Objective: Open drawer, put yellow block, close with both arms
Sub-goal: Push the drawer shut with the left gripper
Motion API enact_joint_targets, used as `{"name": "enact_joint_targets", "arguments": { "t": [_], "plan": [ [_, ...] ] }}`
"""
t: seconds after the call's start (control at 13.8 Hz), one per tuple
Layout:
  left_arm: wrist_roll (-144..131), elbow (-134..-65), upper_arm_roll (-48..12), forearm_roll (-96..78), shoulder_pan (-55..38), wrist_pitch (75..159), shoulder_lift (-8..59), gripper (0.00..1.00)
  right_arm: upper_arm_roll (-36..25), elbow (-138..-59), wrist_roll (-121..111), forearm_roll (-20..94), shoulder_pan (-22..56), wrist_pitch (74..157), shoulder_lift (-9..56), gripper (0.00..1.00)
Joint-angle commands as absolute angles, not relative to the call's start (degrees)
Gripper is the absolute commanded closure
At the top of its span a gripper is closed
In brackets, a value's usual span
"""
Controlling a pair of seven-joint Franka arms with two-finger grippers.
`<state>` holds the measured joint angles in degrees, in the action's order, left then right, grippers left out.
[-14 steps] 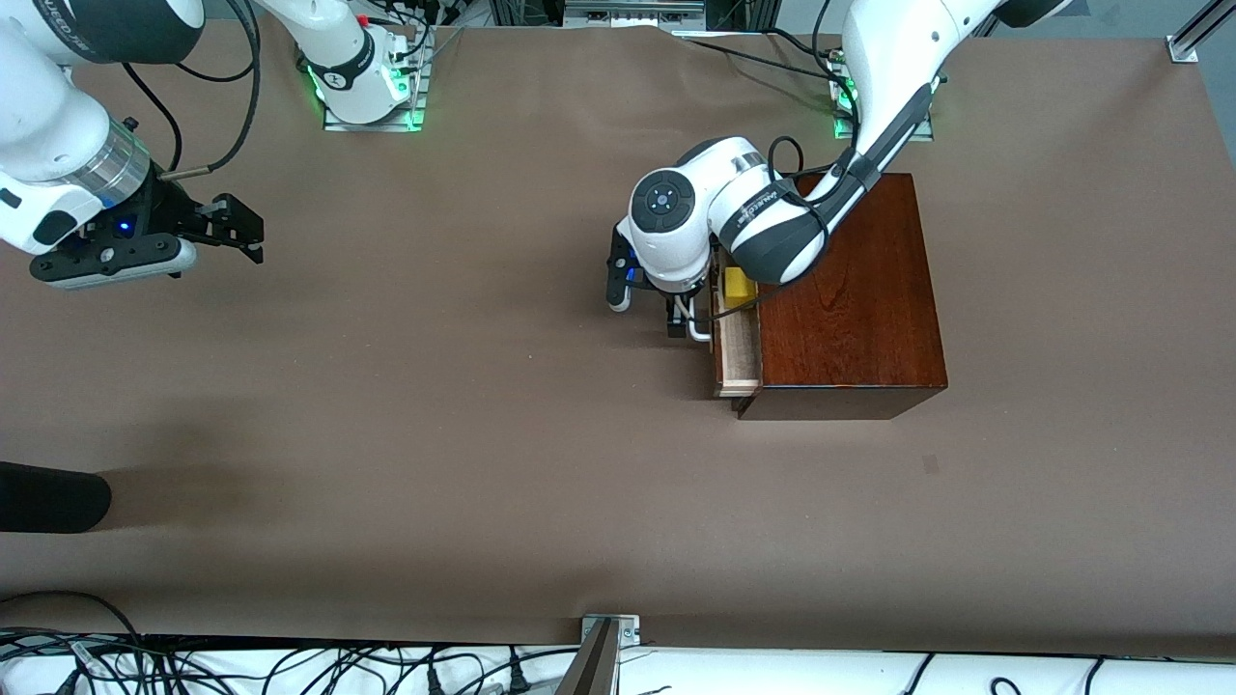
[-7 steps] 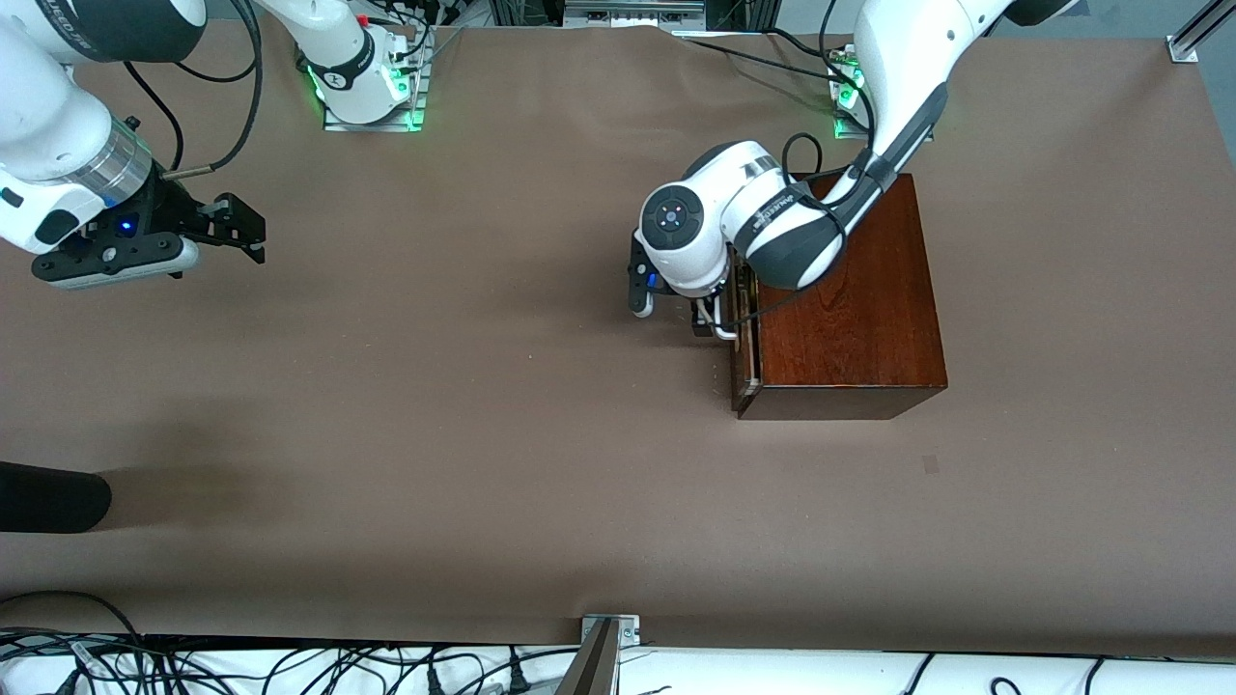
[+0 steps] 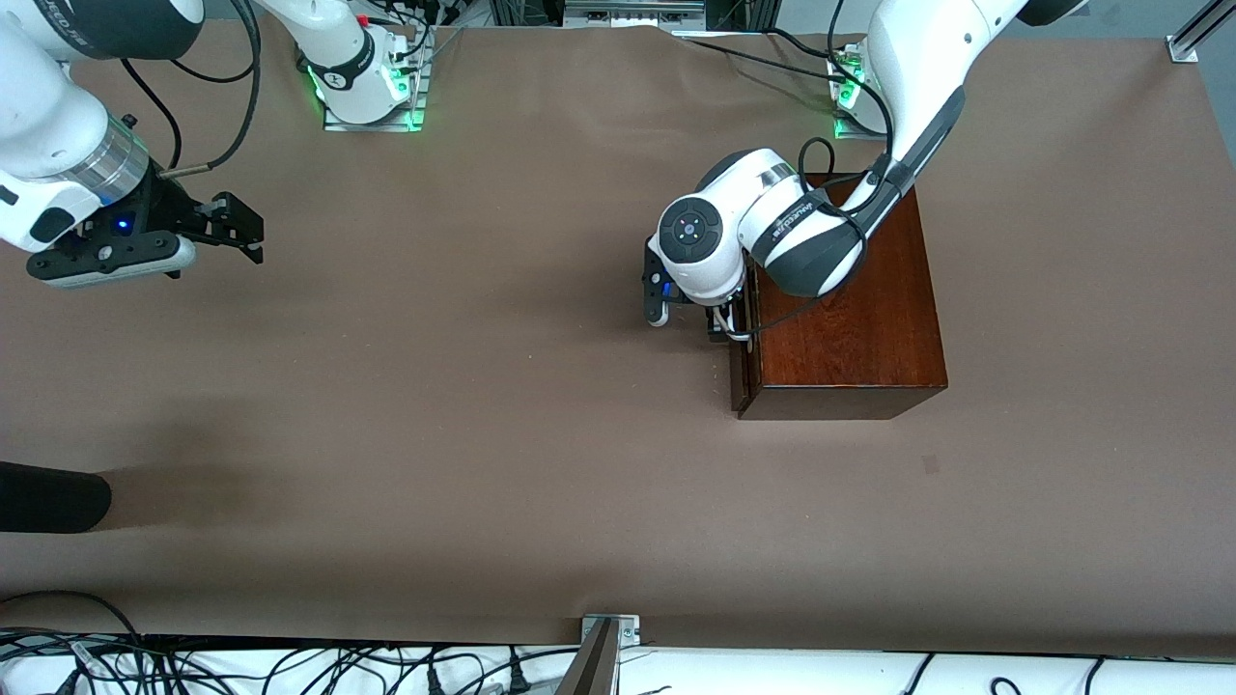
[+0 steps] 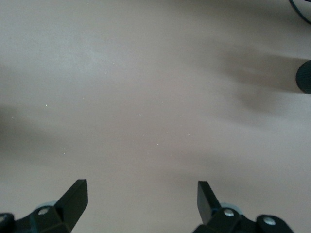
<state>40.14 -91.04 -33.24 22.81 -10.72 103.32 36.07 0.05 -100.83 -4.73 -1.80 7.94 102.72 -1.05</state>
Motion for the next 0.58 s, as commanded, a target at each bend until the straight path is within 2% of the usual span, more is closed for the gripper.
{"name": "enact_joint_targets", "arguments": {
  "t": [0.0, 0.29, 0.51],
  "plan": [
    [39.65, -91.41, -36.9, 21.98, -9.67, 102.3, 32.18, 0.0, 0.0, -99.23, -3.69, -1.41, 8.09, 101.87, -0.35, 0.0],
    [30.6, -91.32, -36.91, 15.56, -7.13, 100.91, 21.3, 0.0, 0.18, -99.23, -3.52, -1.41, 8.17, 101.78, -0.35, 0.0],
    [26.56, -86.6, -36.65, 15.64, -1.07, 92.06, 16.97, 0.0, 0.18, -99.23, -3.52, -1.41, 8.17, 102.04, -0.35, 0.0]
  ]
}}
